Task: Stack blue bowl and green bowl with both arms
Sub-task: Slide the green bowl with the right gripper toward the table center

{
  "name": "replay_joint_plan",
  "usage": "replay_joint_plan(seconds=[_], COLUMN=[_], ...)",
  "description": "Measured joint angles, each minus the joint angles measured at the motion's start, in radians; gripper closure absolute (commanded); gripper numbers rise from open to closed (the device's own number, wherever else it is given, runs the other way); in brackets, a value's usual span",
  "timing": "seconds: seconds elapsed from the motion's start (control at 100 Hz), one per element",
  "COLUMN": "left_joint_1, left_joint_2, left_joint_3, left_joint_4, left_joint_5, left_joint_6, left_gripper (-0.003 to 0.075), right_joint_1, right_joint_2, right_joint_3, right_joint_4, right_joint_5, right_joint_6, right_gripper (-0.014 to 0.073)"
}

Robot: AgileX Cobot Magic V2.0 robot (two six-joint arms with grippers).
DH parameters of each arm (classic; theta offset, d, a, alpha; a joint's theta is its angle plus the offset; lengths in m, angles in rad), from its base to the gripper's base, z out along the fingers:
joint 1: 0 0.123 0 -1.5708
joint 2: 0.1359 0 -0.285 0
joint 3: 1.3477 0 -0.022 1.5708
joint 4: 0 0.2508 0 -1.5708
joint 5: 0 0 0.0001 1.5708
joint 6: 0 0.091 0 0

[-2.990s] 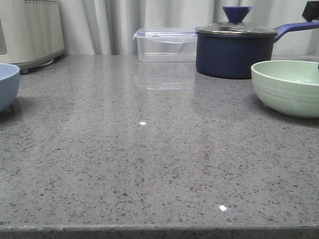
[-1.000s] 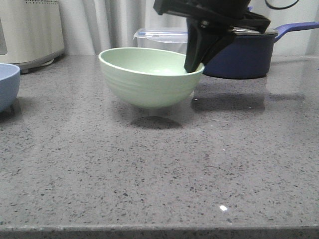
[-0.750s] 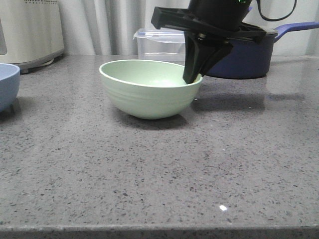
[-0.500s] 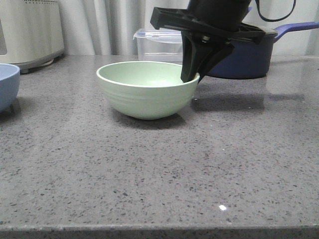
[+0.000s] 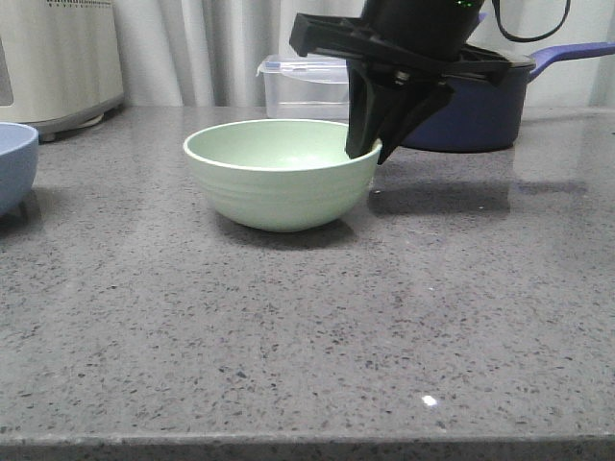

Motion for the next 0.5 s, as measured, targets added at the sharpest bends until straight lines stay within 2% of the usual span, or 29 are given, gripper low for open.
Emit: replay_joint_plan(seconds=[0.09, 0.5], left_joint_1=[0.000, 0.000], left_joint_2=[0.000, 0.000], left_joint_3=[0.000, 0.000], left_joint_4=[0.000, 0.000], left_joint_5=[0.000, 0.000], left_joint_6=[0.000, 0.000], left_gripper=[0.0175, 0.0175], right_joint_1=[0.000, 0.000], right_joint_2=[0.000, -0.044], right_joint_3=[0.000, 0.000], right_joint_4=[0.000, 0.000], right_joint_5=[0.000, -0.002], right_joint_6=[0.000, 0.000], right_gripper=[0.0270, 0.0277])
